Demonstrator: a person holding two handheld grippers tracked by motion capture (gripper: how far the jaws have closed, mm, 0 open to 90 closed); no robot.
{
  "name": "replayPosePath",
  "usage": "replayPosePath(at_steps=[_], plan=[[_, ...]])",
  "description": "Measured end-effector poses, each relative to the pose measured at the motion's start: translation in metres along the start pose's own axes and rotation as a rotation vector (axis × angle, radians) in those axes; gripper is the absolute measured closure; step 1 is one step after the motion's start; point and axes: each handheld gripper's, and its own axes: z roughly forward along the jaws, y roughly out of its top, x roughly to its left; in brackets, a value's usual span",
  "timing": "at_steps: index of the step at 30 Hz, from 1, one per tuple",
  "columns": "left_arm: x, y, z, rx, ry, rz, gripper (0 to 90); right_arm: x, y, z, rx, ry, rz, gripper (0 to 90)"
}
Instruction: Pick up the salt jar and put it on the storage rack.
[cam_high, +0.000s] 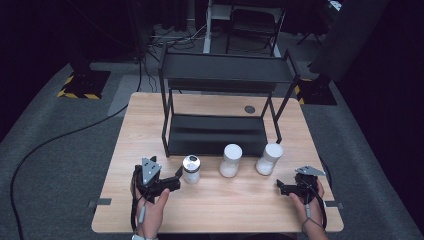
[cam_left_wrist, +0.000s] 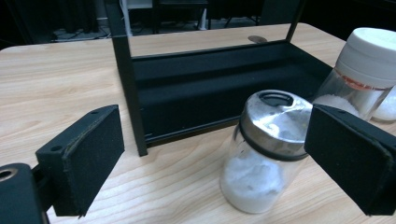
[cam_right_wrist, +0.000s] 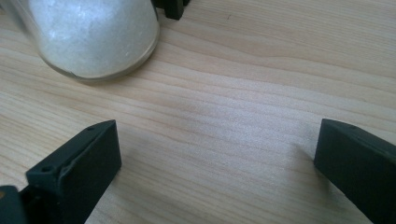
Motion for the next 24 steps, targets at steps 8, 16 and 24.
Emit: replayPosePath(at_steps=[8, 16, 24], plan=[[-0.011, 0.01, 0.008, 0.004, -0.012, 0.013, 4.8, 0.0, 0.0, 0.0, 0.0, 0.0, 0.0, 0.3], [-0.021, 0.016, 0.016, -0.002, -0.025, 0.009, 5.1, 0.0, 0.0, 0.0, 0.0, 0.0, 0.0, 0.3], [-0.03, 0.018, 0.026, 0.009, -0.031, 0.031, 5.3, 0.0, 0.0, 0.0, 0.0, 0.0, 0.0, 0.3]])
